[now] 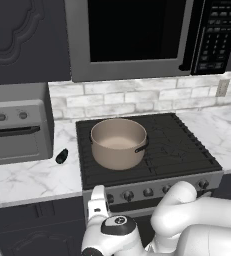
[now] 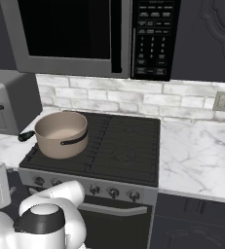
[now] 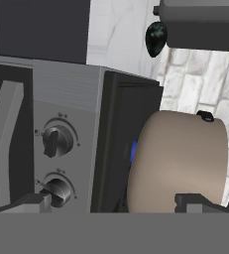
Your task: Turn on the burner for the pot on the stove. Wait thirty seconds for the pot to heat up. Then add the eggplant to the pot.
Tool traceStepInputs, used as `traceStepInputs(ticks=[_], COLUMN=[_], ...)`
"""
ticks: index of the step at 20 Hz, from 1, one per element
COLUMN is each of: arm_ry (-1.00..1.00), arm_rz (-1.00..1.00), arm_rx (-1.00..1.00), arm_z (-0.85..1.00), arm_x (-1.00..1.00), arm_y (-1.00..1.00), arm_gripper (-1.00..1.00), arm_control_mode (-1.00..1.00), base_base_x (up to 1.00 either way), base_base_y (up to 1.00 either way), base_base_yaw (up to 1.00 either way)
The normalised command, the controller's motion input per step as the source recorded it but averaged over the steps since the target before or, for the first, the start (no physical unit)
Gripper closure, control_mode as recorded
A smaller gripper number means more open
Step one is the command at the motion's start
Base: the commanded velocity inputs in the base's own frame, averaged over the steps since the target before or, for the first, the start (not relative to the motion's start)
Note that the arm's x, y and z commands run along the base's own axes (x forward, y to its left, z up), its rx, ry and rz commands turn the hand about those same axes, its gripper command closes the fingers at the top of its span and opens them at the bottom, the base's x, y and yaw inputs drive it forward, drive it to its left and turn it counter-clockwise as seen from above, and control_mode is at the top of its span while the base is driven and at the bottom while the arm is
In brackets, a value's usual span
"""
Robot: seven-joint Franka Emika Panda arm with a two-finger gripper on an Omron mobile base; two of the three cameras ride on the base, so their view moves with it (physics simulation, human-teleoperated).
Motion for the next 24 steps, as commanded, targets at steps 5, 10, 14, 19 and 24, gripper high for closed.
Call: traceStepInputs(ticks=[5,10,14,19,24], arm_ry=[0.0,0.0,0.0,0.0,0.0], arm_rz=[0.0,0.0,0.0,0.0,0.0], arm_rx=[0.0,0.0,0.0,0.0,0.0], arm_z=[0.0,0.0,0.0,0.0,0.0], arm_x=[0.0,0.0,0.0,0.0,0.0], arm_y=[0.0,0.0,0.0,0.0,0.0], arm_gripper=[-1.0,-1.0,-1.0,-1.0,-1.0], arm_control_mode=[-1.0,-1.0,-1.0,-1.0,-1.0], base_base_x=[0.0,0.0,0.0,0.0,0.0], base_base_y=[0.0,0.0,0.0,0.0,0.0], base_base_yaw=[0.0,0.0,0.0,0.0,0.0])
